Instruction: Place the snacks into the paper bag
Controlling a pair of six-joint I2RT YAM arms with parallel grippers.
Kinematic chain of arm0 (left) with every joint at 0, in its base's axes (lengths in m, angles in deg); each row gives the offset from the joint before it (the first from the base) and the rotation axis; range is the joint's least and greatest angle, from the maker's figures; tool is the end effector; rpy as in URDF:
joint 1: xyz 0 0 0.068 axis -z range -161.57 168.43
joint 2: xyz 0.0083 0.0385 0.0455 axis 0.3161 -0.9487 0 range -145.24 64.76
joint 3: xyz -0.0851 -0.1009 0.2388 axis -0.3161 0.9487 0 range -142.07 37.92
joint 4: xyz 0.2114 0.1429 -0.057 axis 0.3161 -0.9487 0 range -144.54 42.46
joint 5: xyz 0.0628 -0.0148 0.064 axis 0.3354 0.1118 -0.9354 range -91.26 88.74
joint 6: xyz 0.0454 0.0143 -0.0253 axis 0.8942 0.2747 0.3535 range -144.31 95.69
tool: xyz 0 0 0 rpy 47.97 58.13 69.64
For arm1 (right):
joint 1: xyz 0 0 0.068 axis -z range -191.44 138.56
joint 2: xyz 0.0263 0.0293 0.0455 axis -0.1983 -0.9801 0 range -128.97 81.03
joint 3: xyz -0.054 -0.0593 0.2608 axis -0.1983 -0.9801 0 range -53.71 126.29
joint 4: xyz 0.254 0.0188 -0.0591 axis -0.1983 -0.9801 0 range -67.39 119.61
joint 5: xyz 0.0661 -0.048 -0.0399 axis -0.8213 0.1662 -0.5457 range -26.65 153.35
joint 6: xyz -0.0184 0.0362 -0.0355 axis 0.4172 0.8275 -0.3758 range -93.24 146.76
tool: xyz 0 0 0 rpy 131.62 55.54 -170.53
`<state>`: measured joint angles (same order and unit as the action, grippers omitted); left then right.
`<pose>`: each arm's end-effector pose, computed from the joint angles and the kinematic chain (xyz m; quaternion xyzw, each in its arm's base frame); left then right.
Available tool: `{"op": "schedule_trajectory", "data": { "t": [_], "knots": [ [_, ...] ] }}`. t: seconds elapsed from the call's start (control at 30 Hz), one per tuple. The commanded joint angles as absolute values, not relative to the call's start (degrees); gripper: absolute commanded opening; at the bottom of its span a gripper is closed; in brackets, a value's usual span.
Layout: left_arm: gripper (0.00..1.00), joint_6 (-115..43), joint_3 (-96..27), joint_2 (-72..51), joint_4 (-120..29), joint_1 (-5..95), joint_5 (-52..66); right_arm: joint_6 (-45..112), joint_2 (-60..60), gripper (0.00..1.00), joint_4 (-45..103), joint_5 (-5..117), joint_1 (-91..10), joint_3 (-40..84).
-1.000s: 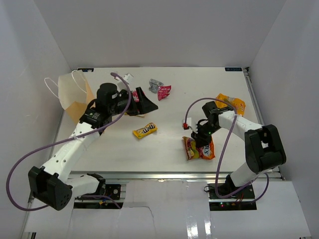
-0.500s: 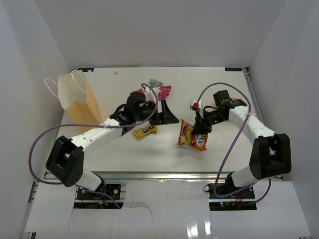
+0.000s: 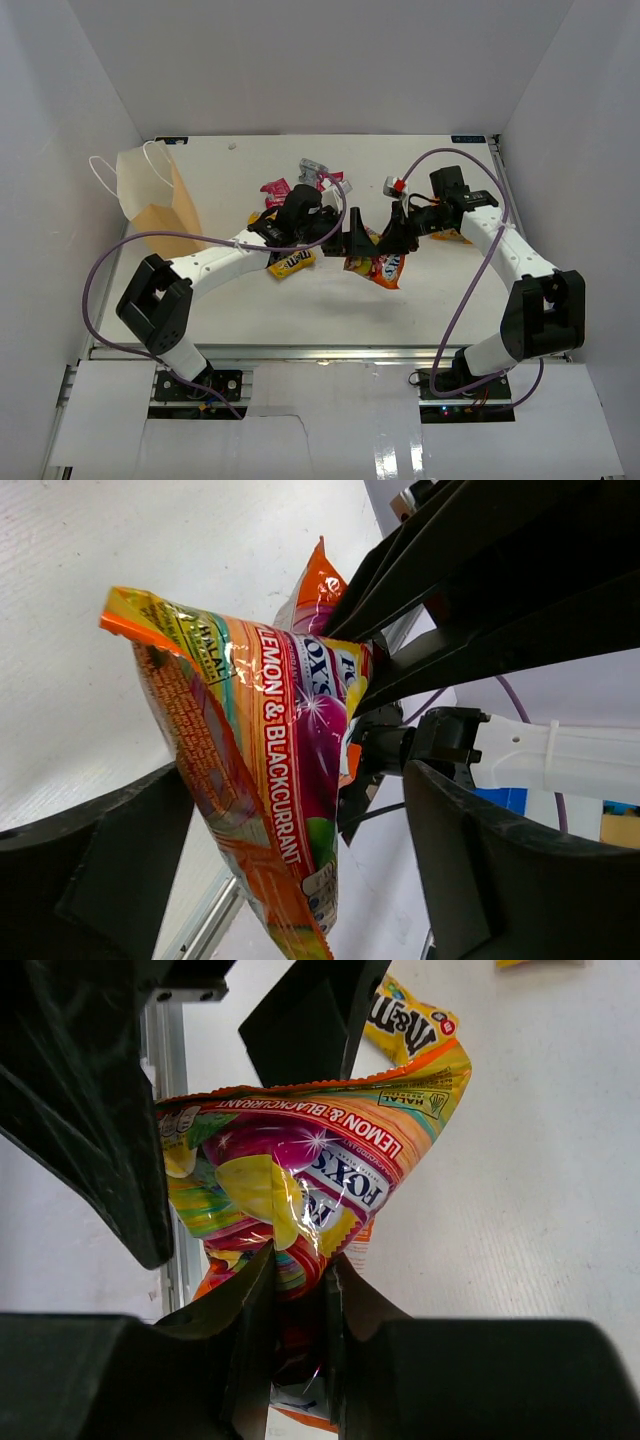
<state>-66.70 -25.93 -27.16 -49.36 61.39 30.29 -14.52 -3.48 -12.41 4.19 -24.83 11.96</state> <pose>0.2534 -0.2615 0.2631 0.1403 0.8322 -0.4998 0.1949 0.2759 0.0971 0.2734 -0.4968 0.6907 0.4110 0.3275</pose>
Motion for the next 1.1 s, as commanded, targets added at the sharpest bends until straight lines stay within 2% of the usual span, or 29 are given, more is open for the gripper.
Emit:
{"op": "schedule_trajectory", "data": {
  "t": [0.0,0.07,0.17,0.2,0.27,0.3,0.37,0.4,0.47,0.5,0.6,0.77,0.93,1.07],
  "knots": [
    [0.90,-65.1,-28.9,-27.5,-51.7,62.1,30.9,-12.1,-2.6,0.14,-10.4,-0.5,-24.7,15.1],
    [0.78,-65.0,-29.2,-28.2,-52.3,62.0,30.9,-12.2,-2.7,0.14,-10.4,-0.4,-24.6,15.3],
    [0.65,-64.4,-30.2,-28.6,-54.7,62.1,30.0,-12.4,-2.7,0.16,-10.5,-0.3,-24.4,15.5],
    [0.56,-64.3,-30.5,-28.5,-55.6,62.1,29.2,-12.5,-2.7,0.17,-10.4,0.1,-24.4,15.5],
    [0.51,-64.0,-30.8,-28.4,-56.9,62.1,28.4,-13.1,-2.5,0.22,-10.5,0.5,-24.2,15.5],
    [0.43,-63.9,-30.8,-28.4,-57.2,62.1,28.0,-13.2,-2.4,0.30,-10.6,0.6,-24.2,15.5],
    [0.36,-63.7,-31.0,-28.3,-58.1,62.1,27.5,-13.7,-2.0,0.40,-10.6,0.9,-24.2,15.5],
    [0.30,-63.5,-31.4,-28.3,-58.7,62.1,26.8,-13.8,-1.9,0.52,-10.8,1.0,-24.2,15.5],
    [0.26,-62.1,-32.2,-28.1,-61.4,62.1,25.6,-14.6,-1.5,0.64,-11.1,1.6,-24.2,15.9],
    [0.26,-61.4,-32.6,-27.6,-62.9,62.1,23.1,-14.9,-1.2,0.74,-11.2,2.1,-24.2,16.2],
    [0.21,-57.5,-36.2,-25.7,-71.9,61.9,13.6,-16.7,-0.1,0.82,-11.3,5.0,-22.9,18.3],
    [0.17,-54.0,-42.2,-18.9,-85.4,58.4,0.8,-16.6,-0.8,0.84,-11.3,5.2,-18.0,23.4],
    [0.16,-53.1,-49.2,-9.8,-95.5,48.2,-9.9,-16.6,-1.2,0.83,-10.6,4.8,-16.1,21.5],
    [0.15,-48.8,-61.3,-9.2,-100.9,41.1,-20.1,-16.4,-1.5,0.83,-10.6,3.7,-15.9,19.2]
  ]
}}
